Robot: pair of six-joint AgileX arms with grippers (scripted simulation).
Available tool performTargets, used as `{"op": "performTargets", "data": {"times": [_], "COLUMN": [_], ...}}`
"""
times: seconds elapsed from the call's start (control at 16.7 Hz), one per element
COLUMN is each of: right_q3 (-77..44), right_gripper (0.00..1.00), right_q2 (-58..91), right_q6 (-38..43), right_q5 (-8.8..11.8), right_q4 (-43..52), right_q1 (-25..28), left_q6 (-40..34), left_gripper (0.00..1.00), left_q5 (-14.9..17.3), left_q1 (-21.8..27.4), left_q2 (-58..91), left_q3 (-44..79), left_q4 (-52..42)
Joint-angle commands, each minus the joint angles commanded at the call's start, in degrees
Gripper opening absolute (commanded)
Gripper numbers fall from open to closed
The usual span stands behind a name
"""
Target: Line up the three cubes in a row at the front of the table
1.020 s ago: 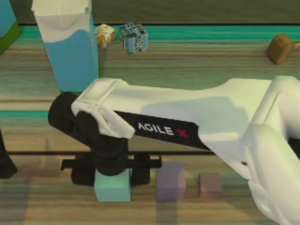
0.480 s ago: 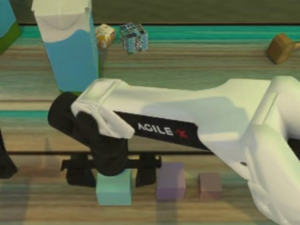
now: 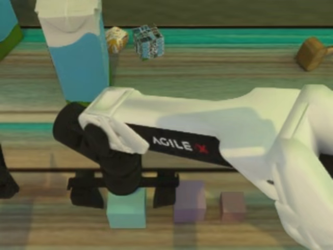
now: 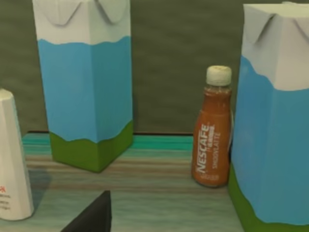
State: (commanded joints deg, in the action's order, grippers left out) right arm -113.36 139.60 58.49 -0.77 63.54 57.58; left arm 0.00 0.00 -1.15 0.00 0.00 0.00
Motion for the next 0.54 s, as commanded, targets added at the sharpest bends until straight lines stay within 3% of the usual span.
{"op": "performTargets", "data": {"times": [0.54], "right_q3": [-12.0], "right_gripper": [1.00], "right_q2": [-2.1], "right_q6": [0.0], "right_q5": [0.0], "right_q4": [14.1], "right_q1": [0.5], "left_q6": [0.0], "left_gripper": [1.00], "left_q5": [0.0], "left_q1": [0.0], "left_q2": [0.0], "left_q3": [0.0], "left_q4": [0.0]}}
